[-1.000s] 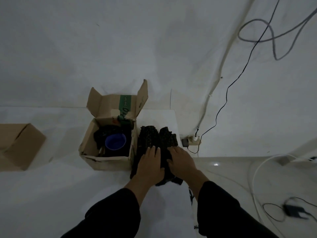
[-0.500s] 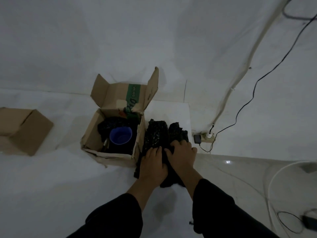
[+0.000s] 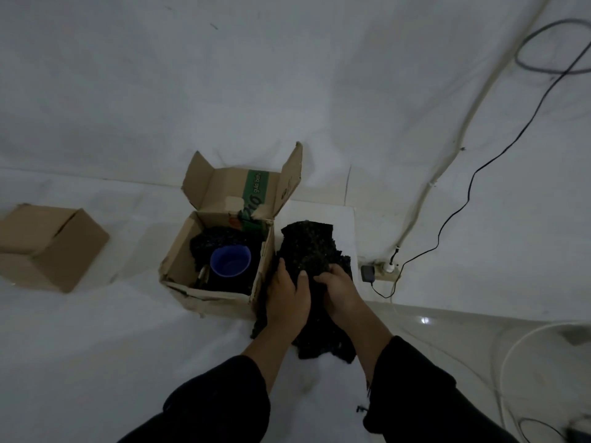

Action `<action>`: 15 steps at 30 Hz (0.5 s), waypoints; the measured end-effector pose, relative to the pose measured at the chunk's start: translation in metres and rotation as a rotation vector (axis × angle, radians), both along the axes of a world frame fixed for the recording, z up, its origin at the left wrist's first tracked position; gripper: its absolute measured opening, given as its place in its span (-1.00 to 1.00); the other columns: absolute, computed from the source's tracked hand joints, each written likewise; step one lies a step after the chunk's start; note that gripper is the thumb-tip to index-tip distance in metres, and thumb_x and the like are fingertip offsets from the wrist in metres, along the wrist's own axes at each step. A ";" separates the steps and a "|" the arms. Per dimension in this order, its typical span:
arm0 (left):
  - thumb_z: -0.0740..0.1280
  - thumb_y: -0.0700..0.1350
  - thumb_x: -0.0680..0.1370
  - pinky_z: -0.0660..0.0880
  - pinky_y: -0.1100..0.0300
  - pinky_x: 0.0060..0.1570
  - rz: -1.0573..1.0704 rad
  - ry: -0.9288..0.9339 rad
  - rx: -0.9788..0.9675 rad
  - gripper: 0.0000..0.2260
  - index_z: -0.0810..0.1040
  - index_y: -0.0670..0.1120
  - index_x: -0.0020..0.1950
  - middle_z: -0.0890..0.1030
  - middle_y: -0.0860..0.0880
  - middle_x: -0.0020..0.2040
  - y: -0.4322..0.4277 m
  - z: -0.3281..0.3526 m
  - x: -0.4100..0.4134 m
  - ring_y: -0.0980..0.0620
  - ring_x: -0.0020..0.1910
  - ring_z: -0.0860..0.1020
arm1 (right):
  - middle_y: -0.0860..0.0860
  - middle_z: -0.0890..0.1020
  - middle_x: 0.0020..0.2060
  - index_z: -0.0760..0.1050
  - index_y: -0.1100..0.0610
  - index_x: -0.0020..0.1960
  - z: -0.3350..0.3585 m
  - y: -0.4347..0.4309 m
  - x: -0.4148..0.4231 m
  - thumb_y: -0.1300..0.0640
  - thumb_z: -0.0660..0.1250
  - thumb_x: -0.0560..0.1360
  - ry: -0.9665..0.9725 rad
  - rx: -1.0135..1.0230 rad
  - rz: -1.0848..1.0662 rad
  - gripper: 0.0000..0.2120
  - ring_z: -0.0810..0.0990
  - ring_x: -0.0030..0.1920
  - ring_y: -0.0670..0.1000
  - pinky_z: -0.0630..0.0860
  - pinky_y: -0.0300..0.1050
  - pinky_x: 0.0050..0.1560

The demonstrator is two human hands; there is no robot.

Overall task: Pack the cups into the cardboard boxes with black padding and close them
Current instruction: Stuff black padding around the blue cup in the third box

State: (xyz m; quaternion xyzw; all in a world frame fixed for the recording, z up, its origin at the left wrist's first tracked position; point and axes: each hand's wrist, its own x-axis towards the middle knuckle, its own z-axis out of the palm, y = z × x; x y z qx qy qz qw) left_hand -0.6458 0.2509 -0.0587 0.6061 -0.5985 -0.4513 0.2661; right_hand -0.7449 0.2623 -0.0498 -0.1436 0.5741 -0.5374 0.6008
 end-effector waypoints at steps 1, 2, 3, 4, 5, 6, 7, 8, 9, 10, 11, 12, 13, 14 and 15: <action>0.09 0.08 0.61 0.22 -0.08 0.43 0.012 0.030 0.031 -0.44 -0.01 -0.03 0.56 0.18 -0.06 0.53 -0.001 0.002 0.000 -0.08 0.48 0.21 | 0.21 0.56 0.07 0.43 0.23 0.17 0.001 0.000 0.001 0.41 0.17 0.50 -0.052 -0.016 -0.013 -0.73 0.58 0.03 0.18 0.55 0.01 -0.03; 0.11 0.08 0.60 0.24 -0.08 0.42 0.022 0.047 0.061 -0.43 0.00 -0.02 0.55 0.20 -0.06 0.52 -0.002 0.004 0.000 -0.08 0.47 0.23 | 0.22 0.54 0.11 0.40 0.22 0.21 0.002 0.001 0.003 0.42 0.15 0.51 -0.087 -0.023 -0.026 -0.69 0.57 0.05 0.18 0.55 0.01 -0.04; 0.13 0.08 0.59 0.26 -0.08 0.41 0.031 0.058 0.085 -0.42 0.01 -0.02 0.55 0.22 -0.06 0.51 -0.002 0.006 0.001 -0.09 0.46 0.25 | 0.22 0.53 0.12 0.39 0.21 0.24 0.004 0.002 0.005 0.43 0.13 0.52 -0.120 -0.025 -0.033 -0.67 0.56 0.07 0.18 0.55 0.01 -0.03; 0.16 0.07 0.58 0.28 -0.08 0.40 0.044 0.067 0.101 -0.42 0.04 -0.02 0.55 0.25 -0.06 0.50 -0.002 0.008 0.001 -0.10 0.45 0.27 | 0.22 0.53 0.14 0.38 0.21 0.26 0.006 0.002 0.007 0.44 0.12 0.52 -0.148 -0.019 -0.036 -0.65 0.56 0.07 0.18 0.55 0.01 -0.03; 0.20 0.06 0.57 0.29 -0.08 0.39 0.054 0.075 0.106 -0.41 0.07 -0.02 0.54 0.28 -0.06 0.48 -0.002 0.009 0.001 -0.10 0.43 0.30 | 0.21 0.53 0.14 0.38 0.21 0.26 0.008 0.002 0.008 0.44 0.12 0.53 -0.162 -0.006 -0.035 -0.65 0.56 0.07 0.18 0.56 0.01 -0.04; 0.23 0.04 0.55 0.31 -0.07 0.38 0.059 0.080 0.102 -0.41 0.10 -0.02 0.53 0.31 -0.06 0.46 -0.002 0.011 0.001 -0.10 0.41 0.32 | 0.20 0.54 0.14 0.40 0.21 0.26 0.010 0.003 0.010 0.44 0.12 0.53 -0.172 0.008 -0.030 -0.65 0.56 0.06 0.17 0.56 0.00 -0.07; 0.26 0.02 0.54 0.33 -0.07 0.37 0.063 0.075 0.090 -0.42 0.14 -0.02 0.52 0.34 -0.05 0.44 -0.001 0.013 0.001 -0.10 0.39 0.35 | 0.20 0.55 0.13 0.41 0.22 0.26 0.012 0.003 0.011 0.43 0.11 0.53 -0.175 0.020 -0.019 -0.66 0.56 0.05 0.17 0.56 -0.01 -0.09; 0.27 0.00 0.53 0.35 -0.05 0.35 0.064 0.057 0.070 -0.44 0.19 -0.02 0.50 0.37 -0.06 0.42 -0.001 0.014 0.001 -0.09 0.38 0.37 | 0.19 0.55 0.10 0.42 0.23 0.25 0.014 0.003 0.013 0.43 0.11 0.54 -0.183 0.023 -0.009 -0.66 0.56 0.03 0.16 0.55 -0.01 -0.10; 0.28 -0.02 0.53 0.37 -0.04 0.34 0.063 0.033 0.046 -0.47 0.22 -0.02 0.48 0.38 -0.06 0.39 -0.001 0.016 0.002 -0.09 0.36 0.38 | 0.18 0.56 0.08 0.44 0.23 0.23 0.016 0.003 0.014 0.43 0.11 0.54 -0.185 0.028 0.001 -0.68 0.56 0.01 0.15 0.55 -0.02 -0.11; 0.28 -0.04 0.54 0.38 -0.02 0.32 0.062 0.008 0.024 -0.50 0.25 -0.02 0.46 0.39 -0.07 0.36 0.001 0.018 0.002 -0.10 0.34 0.40 | 0.18 0.57 0.05 0.45 0.23 0.22 0.017 0.003 0.015 0.42 0.11 0.54 -0.175 0.037 0.005 -0.69 0.56 -0.01 0.15 0.54 -0.03 -0.12; 0.27 -0.06 0.54 0.39 -0.01 0.31 0.056 -0.020 -0.005 -0.52 0.27 -0.02 0.45 0.39 -0.09 0.34 0.003 0.020 0.003 -0.11 0.32 0.41 | 0.18 0.57 0.03 0.45 0.23 0.21 0.017 0.003 0.015 0.43 0.12 0.54 -0.155 0.047 0.011 -0.70 0.56 -0.02 0.15 0.54 -0.03 -0.14; 0.26 -0.09 0.55 0.40 0.01 0.29 0.043 -0.054 -0.036 -0.54 0.28 -0.02 0.44 0.37 -0.10 0.33 0.005 0.023 0.004 -0.12 0.31 0.41 | 0.19 0.56 0.04 0.43 0.23 0.21 0.016 0.001 0.016 0.43 0.14 0.53 -0.132 0.057 0.004 -0.69 0.56 -0.01 0.16 0.54 -0.03 -0.14; 0.24 -0.13 0.55 0.41 0.02 0.27 0.027 -0.090 -0.074 -0.54 0.27 -0.03 0.45 0.35 -0.10 0.33 0.007 0.025 0.006 -0.12 0.29 0.41 | 0.21 0.55 0.08 0.41 0.24 0.23 0.016 0.000 0.017 0.44 0.17 0.51 -0.107 0.058 -0.002 -0.68 0.56 0.03 0.19 0.55 -0.01 -0.13; 0.22 -0.16 0.55 0.41 0.04 0.24 0.009 -0.123 -0.116 -0.54 0.25 -0.04 0.45 0.33 -0.11 0.33 0.009 0.027 0.007 -0.12 0.28 0.42 | 0.23 0.54 0.12 0.39 0.25 0.24 0.014 -0.001 0.019 0.43 0.21 0.49 -0.064 0.064 -0.010 -0.66 0.56 0.07 0.22 0.56 0.01 -0.10; 0.21 -0.19 0.55 0.42 0.06 0.19 -0.009 -0.155 -0.161 -0.52 0.23 -0.03 0.47 0.31 -0.11 0.33 0.010 0.029 0.008 -0.12 0.26 0.42 | 0.25 0.53 0.12 0.37 0.26 0.23 0.012 -0.002 0.020 0.42 0.27 0.45 0.008 0.075 -0.016 -0.64 0.56 0.07 0.23 0.57 0.02 -0.09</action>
